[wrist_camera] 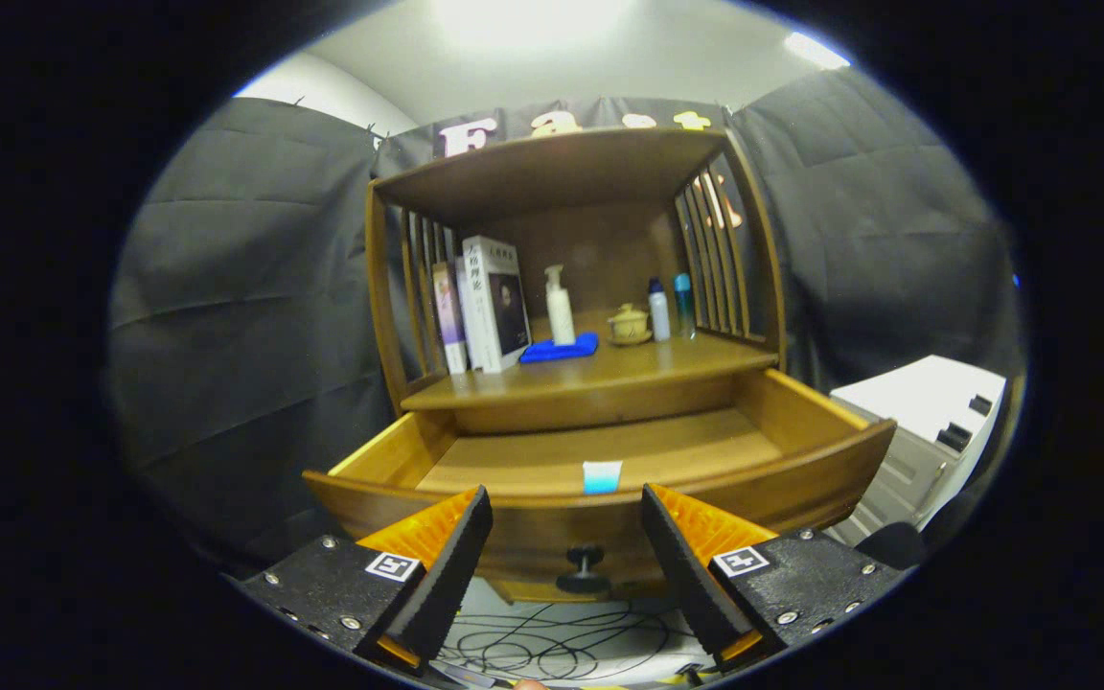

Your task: Pull open the drawer, take out the items inside it, and place them on the countertop above the cabinet.

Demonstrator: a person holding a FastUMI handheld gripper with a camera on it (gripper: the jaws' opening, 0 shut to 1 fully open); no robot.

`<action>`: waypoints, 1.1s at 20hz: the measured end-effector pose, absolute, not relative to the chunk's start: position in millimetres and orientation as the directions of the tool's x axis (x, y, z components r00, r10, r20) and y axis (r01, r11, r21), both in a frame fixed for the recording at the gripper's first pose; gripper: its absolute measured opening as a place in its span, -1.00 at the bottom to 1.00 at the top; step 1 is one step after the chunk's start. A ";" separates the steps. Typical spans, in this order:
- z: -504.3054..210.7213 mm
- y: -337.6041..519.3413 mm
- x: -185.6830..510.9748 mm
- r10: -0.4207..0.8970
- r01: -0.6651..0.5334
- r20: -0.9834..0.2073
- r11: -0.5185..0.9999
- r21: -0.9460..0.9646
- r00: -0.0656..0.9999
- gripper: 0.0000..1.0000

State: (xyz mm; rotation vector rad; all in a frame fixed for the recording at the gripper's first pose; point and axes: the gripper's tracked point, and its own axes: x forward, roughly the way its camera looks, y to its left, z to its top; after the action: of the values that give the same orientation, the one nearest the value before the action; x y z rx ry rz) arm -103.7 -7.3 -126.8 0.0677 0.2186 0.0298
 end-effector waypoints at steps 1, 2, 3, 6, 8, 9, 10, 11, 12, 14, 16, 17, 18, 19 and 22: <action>-118.6 -7.8 -94.5 0.021 -0.004 -0.238 0.997 0.071 0.971 0.91; -110.9 -8.7 -83.6 0.010 0.010 -0.265 0.997 0.076 0.964 0.91; -105.5 -10.1 -71.4 -0.002 0.024 -0.297 0.997 0.070 0.955 0.91; -109.9 -16.2 -36.0 -0.051 0.068 -0.430 0.997 0.024 0.901 0.91; -125.1 -11.9 -14.7 -0.061 0.083 -0.531 0.996 0.017 0.845 0.92; -133.0 -13.0 -2.6 -0.080 0.104 -0.570 0.995 0.009 0.818 0.92; -143.2 -11.2 6.5 -0.080 0.099 -0.608 0.995 -0.003 0.790 0.92; -154.7 -14.5 17.4 -0.109 0.113 -0.643 0.993 -0.034 0.758 0.92; -165.7 -13.5 26.6 -0.116 0.106 -0.685 0.993 -0.056 0.719 0.92; -194.6 -13.2 37.0 -0.136 0.117 -0.758 0.990 -0.079 0.638 0.92; -221.4 -11.1 43.2 -0.134 0.131 -0.815 0.989 -0.072 0.564 0.93; -232.4 -12.6 45.2 -0.129 0.135 -0.834 0.989 -0.066 0.536 0.93; -242.1 -16.8 45.4 -0.138 0.147 -0.853 0.986 -0.073 0.503 0.93; -250.6 -16.6 44.1 -0.139 0.142 -0.868 0.987 -0.080 0.476 0.93; -270.7 -17.6 39.4 -0.146 0.130 -0.905 0.986 -0.102 0.398 0.93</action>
State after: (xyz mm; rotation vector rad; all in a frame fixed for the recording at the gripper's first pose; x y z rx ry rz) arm 39.4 -17.6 -270.7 -0.0158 1.1477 -0.1750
